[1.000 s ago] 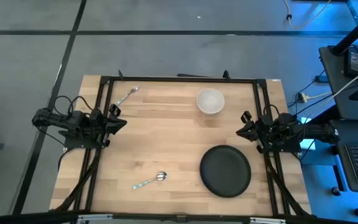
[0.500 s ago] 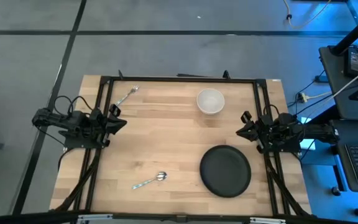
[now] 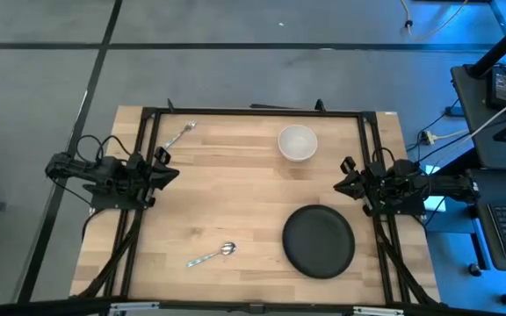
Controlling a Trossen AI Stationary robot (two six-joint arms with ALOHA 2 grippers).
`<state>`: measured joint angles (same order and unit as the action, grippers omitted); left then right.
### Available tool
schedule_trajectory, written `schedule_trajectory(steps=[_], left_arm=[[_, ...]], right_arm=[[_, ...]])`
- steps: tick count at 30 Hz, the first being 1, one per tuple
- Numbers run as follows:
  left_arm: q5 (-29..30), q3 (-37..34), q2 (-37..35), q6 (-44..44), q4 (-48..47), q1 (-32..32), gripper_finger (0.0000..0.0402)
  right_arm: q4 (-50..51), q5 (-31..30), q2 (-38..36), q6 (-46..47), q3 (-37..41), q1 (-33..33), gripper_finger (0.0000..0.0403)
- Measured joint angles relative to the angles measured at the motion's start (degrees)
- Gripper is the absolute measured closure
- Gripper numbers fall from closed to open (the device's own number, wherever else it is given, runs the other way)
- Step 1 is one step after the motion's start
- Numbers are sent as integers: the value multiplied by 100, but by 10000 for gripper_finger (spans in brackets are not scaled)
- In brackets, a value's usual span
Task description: Set table place
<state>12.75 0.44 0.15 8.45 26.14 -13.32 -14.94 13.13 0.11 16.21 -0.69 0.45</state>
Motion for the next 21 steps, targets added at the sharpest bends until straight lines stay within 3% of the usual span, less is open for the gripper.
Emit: schedule_trajectory(steps=[3,9,15,21], left_arm=[[0,1,1,0,-1,1,388],[0,-1,2,0,-1,0,388],[0,0,1,0,0,1,388],[194,0,1,-334,43,22,388]], right_arm=[[-5,-101,-1,-46,-2,0,367],[-36,-853,2,421,0,-1,367],[-244,-861,6,1451,0,-3,367],[-1432,-1195,13,2622,-1,0,367]])
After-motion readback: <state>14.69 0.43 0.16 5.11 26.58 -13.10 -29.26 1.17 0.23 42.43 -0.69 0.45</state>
